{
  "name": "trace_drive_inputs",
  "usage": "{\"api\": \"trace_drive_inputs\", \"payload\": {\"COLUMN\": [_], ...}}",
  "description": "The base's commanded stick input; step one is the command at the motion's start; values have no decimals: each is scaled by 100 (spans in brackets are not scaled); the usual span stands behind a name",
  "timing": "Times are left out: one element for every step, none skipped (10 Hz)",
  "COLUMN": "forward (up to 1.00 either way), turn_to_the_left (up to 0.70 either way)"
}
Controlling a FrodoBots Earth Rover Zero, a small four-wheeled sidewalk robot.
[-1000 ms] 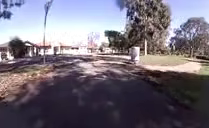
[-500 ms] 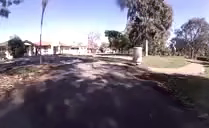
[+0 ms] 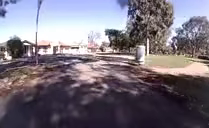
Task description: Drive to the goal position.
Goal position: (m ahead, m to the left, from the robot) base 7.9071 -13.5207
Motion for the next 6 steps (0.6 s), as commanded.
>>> {"api": "trace_drive_inputs", "payload": {"forward": [27,5,5,11,17,70], "turn_to_the_left": [0,0,0,0,0,0]}}
